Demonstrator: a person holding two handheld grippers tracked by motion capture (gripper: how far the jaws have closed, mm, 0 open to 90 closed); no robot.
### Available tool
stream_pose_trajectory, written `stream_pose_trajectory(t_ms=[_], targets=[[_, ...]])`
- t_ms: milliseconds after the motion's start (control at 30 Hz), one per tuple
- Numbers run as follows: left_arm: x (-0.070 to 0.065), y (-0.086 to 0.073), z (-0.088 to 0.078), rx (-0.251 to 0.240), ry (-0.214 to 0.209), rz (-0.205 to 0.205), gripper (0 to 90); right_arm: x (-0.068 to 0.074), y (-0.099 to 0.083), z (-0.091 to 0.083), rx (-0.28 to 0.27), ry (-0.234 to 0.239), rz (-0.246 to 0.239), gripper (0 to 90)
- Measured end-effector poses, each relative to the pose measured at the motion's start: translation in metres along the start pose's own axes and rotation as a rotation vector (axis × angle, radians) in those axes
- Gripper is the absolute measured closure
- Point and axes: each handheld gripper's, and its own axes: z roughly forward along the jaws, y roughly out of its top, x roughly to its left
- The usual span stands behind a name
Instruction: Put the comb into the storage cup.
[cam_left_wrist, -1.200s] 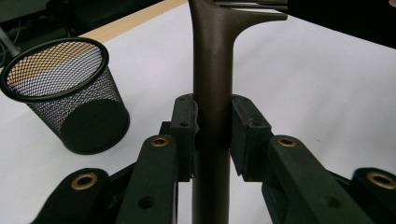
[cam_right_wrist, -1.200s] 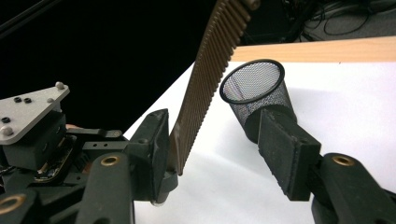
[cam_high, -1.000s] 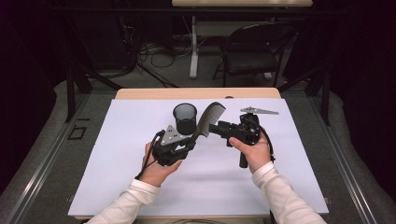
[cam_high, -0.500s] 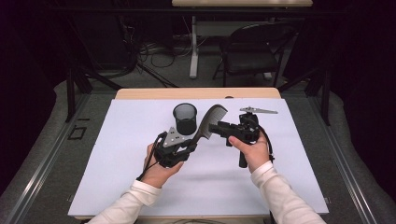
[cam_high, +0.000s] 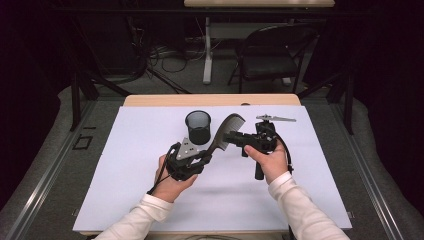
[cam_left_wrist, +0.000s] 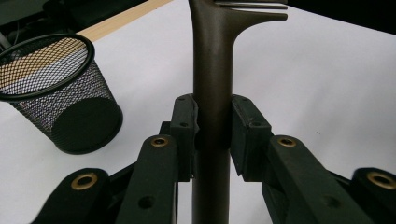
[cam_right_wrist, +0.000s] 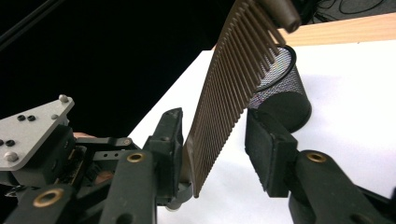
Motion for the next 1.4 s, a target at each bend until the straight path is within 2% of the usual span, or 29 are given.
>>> stream_pose_trajectory(t_ms=[700,1067,1400], targets=[[-0.006,-0.0023,0.0041,0.011,-0.006,0.02,72.7,-0.0063,-0.0008,0.0005,0.032,-0.007,0.01,69.4],[-0.0076,-0.0024,0.0048,0.01,-0.01,0.023,72.7,-0.0071,-0.001,0.0016,0.054,0.009,0.041,77.2],[-0.0077,-0.0027,0.0048,0.01,-0.01,0.024,72.7,-0.0071,-0.0012,0.002,0.053,0.023,0.072,81.9]])
